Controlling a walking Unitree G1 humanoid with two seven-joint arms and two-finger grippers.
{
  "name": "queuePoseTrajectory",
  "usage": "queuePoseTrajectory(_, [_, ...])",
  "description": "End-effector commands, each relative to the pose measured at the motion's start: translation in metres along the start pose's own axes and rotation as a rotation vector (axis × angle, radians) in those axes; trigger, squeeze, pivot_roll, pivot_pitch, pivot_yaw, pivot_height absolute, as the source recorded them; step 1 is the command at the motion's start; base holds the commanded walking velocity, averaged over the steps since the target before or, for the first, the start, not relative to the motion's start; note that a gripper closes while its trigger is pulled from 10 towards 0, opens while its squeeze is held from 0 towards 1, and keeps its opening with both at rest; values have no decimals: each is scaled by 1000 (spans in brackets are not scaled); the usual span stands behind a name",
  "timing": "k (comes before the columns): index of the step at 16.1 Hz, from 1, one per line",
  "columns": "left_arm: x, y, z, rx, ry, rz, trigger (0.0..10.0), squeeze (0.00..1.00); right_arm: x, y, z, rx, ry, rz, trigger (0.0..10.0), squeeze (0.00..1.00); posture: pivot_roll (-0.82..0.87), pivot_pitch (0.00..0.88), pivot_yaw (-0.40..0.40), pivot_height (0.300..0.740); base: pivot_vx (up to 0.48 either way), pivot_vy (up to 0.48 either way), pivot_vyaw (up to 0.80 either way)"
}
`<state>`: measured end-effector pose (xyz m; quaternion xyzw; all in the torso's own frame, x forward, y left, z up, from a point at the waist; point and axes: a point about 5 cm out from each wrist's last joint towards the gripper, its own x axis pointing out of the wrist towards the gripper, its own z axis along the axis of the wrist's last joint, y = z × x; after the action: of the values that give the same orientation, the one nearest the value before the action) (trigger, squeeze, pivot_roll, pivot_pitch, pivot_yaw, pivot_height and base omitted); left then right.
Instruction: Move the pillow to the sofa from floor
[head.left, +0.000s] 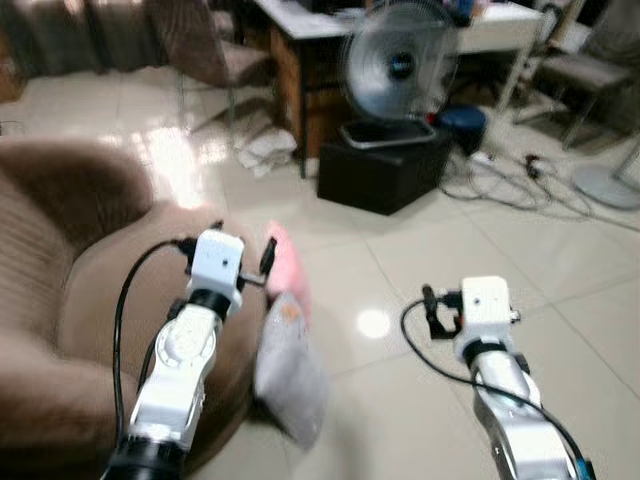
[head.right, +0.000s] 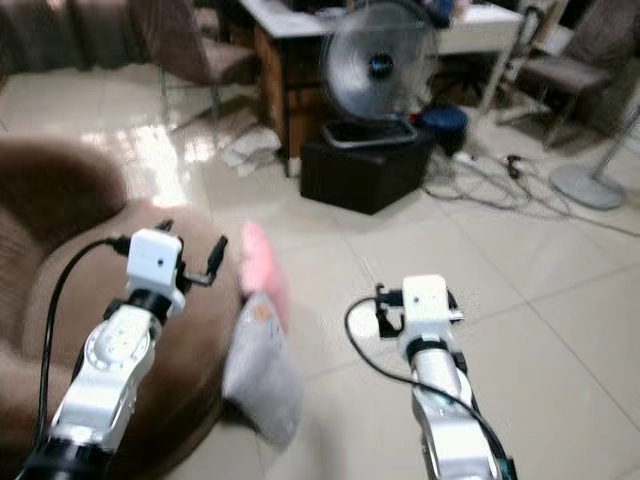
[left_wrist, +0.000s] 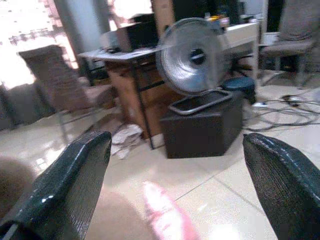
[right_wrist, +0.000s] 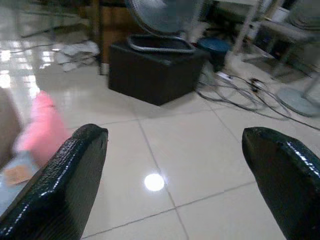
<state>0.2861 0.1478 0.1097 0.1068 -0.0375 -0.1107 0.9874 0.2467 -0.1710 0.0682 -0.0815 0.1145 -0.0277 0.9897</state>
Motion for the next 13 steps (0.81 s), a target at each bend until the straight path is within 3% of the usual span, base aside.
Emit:
queuePoseTrajectory(1, [4,-8,6,-8,-21,-32,10000,0,0,-7,0,25,-4,-23,10000,0,-51,0,-9,740,386,0,-800])
queuePoseTrajectory(5, [4,-7,6,-6,-21,-38,10000,0,0,-8,-1,20,1,-32,10000,0,-50,0,-6,740,382,0,-730])
queuePoseTrajectory(7, [4,-7,5,-5,-20,-42,10000,0,1,-6,-3,-6,15,-22,10000,0,-51,0,-4,740,382,0,0])
queuePoseTrajectory(13, [4,-4,1,-10,15,-21,10000,0,2,-3,-8,-7,35,-7,10000,0,-47,0,-1,725,0,0,0])
